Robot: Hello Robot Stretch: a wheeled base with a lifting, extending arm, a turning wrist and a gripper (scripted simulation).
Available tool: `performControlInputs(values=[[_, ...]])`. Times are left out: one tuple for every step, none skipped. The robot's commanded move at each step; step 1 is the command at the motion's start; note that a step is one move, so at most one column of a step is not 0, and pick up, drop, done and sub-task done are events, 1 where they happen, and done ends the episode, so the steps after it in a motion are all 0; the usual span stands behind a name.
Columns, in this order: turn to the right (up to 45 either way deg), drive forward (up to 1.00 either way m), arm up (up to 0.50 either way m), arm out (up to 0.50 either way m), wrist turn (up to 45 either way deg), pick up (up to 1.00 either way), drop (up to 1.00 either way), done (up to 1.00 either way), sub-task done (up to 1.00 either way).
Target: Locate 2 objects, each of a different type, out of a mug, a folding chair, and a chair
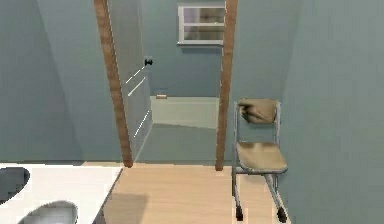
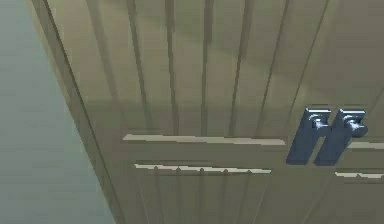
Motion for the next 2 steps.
performControlInputs(values=[[-3.0, 0.0, 0.0, 0.0, 0.0, 0.0, 0.0, 0.0, 0.0], [0.0, 0.3, 0.0, 0.0, 0.0, 0.0, 0.0, 0.0, 0.0]])
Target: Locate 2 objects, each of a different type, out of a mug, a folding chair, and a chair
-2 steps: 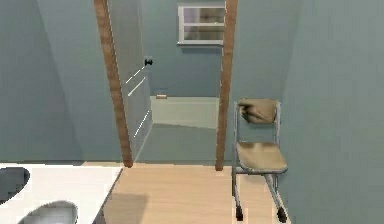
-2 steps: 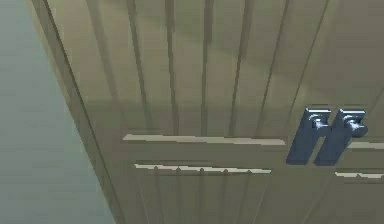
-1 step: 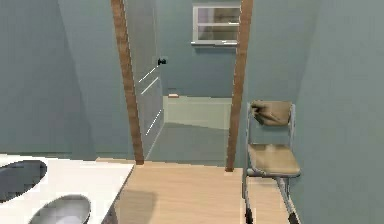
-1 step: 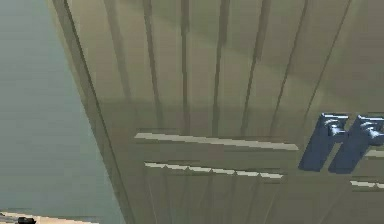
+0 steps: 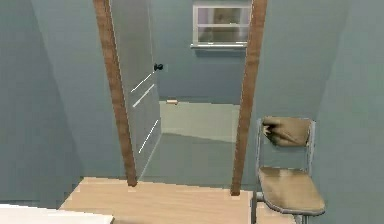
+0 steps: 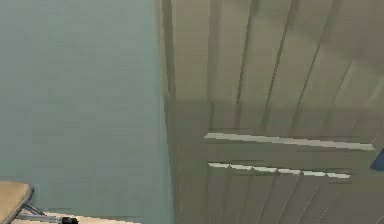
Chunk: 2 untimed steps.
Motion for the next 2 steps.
performControlInputs(values=[[30.0, 0.0, 0.0, 0.0, 0.0, 0.0, 0.0, 0.0, 0.0], [0.0, 0.0, 0.0, 0.0, 0.0, 0.0, 0.0, 1.0, 0.0]])
